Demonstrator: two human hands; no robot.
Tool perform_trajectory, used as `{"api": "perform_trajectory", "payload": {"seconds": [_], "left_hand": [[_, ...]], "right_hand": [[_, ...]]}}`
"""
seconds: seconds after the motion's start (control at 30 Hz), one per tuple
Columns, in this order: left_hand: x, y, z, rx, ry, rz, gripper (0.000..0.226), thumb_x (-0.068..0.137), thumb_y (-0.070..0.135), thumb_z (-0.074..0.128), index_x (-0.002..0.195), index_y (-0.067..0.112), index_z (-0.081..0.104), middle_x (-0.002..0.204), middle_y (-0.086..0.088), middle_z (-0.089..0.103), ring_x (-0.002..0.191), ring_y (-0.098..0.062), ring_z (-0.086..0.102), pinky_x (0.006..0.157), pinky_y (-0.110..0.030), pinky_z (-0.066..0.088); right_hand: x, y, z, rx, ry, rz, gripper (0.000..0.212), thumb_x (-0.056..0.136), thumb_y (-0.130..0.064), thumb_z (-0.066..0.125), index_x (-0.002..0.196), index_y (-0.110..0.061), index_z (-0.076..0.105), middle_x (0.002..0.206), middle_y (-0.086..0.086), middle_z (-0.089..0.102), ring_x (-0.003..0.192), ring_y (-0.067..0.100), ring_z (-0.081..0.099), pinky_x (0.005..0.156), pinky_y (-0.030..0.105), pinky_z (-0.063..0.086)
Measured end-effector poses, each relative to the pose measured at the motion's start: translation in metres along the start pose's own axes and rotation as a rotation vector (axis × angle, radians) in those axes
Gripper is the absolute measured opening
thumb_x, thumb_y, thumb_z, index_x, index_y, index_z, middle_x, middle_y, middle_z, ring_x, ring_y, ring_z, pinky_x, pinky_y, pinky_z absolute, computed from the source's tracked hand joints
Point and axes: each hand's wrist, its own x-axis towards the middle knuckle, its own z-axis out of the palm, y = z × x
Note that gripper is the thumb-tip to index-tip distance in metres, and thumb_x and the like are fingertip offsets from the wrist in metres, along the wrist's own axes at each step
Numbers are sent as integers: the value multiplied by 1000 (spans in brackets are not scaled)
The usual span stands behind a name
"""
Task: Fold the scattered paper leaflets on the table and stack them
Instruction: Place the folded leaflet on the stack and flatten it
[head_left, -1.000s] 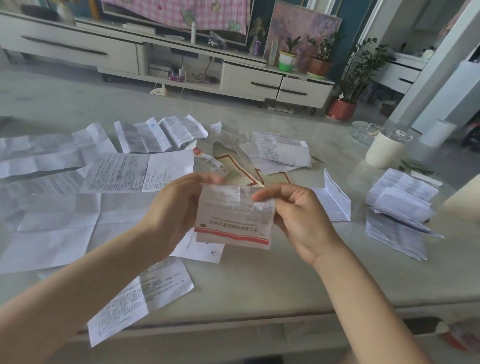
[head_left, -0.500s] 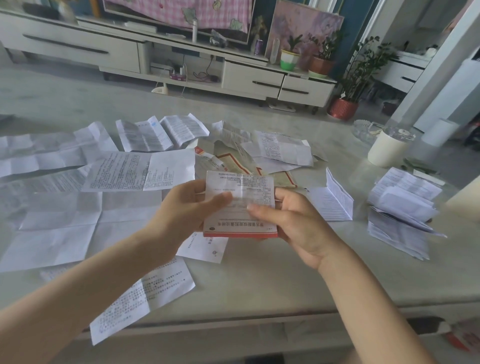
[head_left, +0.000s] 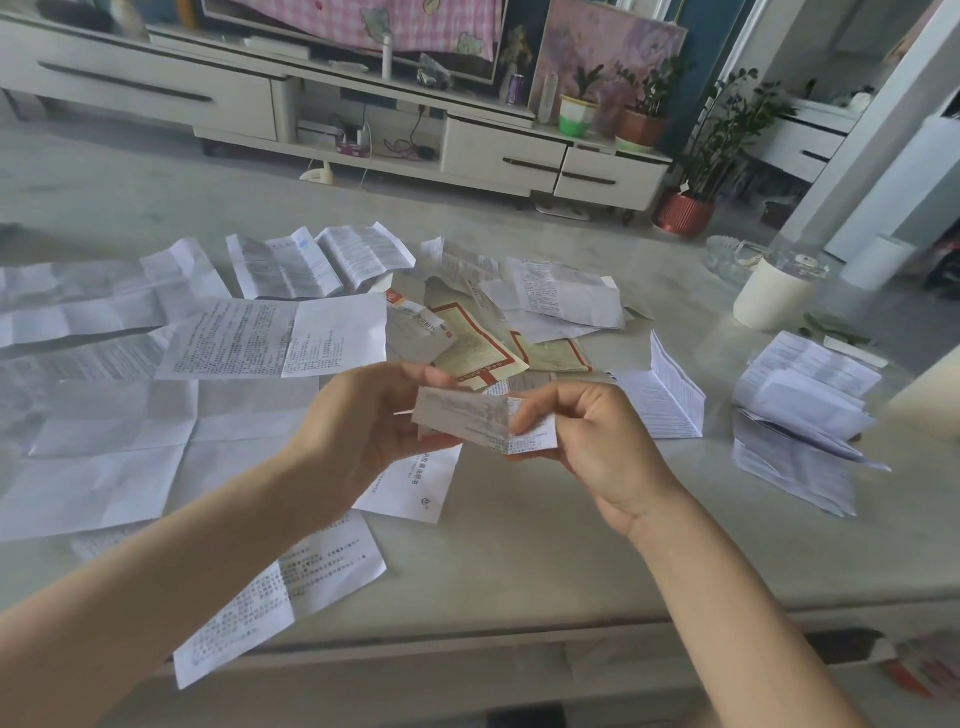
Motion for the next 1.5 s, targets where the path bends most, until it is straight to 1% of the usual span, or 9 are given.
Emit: {"api": "perform_trajectory", "payload": {"seconds": [0.2,0.43,0.6,0.83,0.93,1.07,1.13,1.33,1.5], "left_hand": [[-1,-6,-1,276,-145,-39,32,79,36,57,92,8,65,94,-16,71,85,-25,70,74,-36,59],[-2,1,2,257,-285,-65,68,75,68,19,104,32,68,101,-5,73,93,-22,70,74,-37,55],[-1,6,-6,447,-281,-27,19,68,27,75,85,19,73,87,-5,74,80,-19,71,70,-28,58],[2,-7,-3,290,-13,35,6,84,3,62,83,8,64,89,-13,70,79,-23,67,80,-36,54],[1,-6,-2,260,-40,48,18,86,-7,55,77,7,62,77,-9,71,70,-18,68,66,-26,58],[0,-1,1,125,-54,-7,41,89,-10,39,59,7,61,73,-15,70,67,-26,70,57,-25,57],[0,1,6,51,-67,-61,26,90,-1,44,75,8,63,77,-14,71,69,-28,70,56,-30,57],[5,-4,17,406,-2,56,23,82,-9,60,95,10,61,85,-11,66,67,-14,67,57,-25,58],[22,-4,39,527,-25,109,13,88,1,58,92,12,61,84,-10,69,71,-16,67,65,-28,57]], "right_hand": [[-7,3,-2,-107,-8,-26,49,80,21,42,59,-16,66,78,4,69,62,9,64,53,22,51],[-7,4,-10,-106,-86,62,12,93,-12,54,97,-13,65,80,-1,72,63,8,63,49,19,45],[-11,-3,-16,-165,-276,121,11,89,-12,58,99,-12,63,89,7,71,71,15,65,54,20,47],[-12,-6,-9,119,-206,235,39,76,-21,64,112,-8,60,88,5,71,68,15,66,55,24,53],[-12,-7,-9,68,-183,182,15,90,0,53,93,-10,63,66,2,68,47,15,61,41,20,46],[-9,-6,-13,68,-117,88,47,86,17,39,64,-14,68,63,1,67,47,14,59,44,20,45],[-8,-4,-14,-36,-91,23,53,86,16,40,59,-18,70,75,-1,70,56,10,61,49,19,45],[-8,-6,-37,-58,-146,21,35,82,-7,40,89,-7,75,96,0,73,85,13,61,66,22,48],[-5,-5,-57,-200,102,-25,28,84,6,58,78,-18,72,81,3,68,68,12,58,61,19,50]]}}
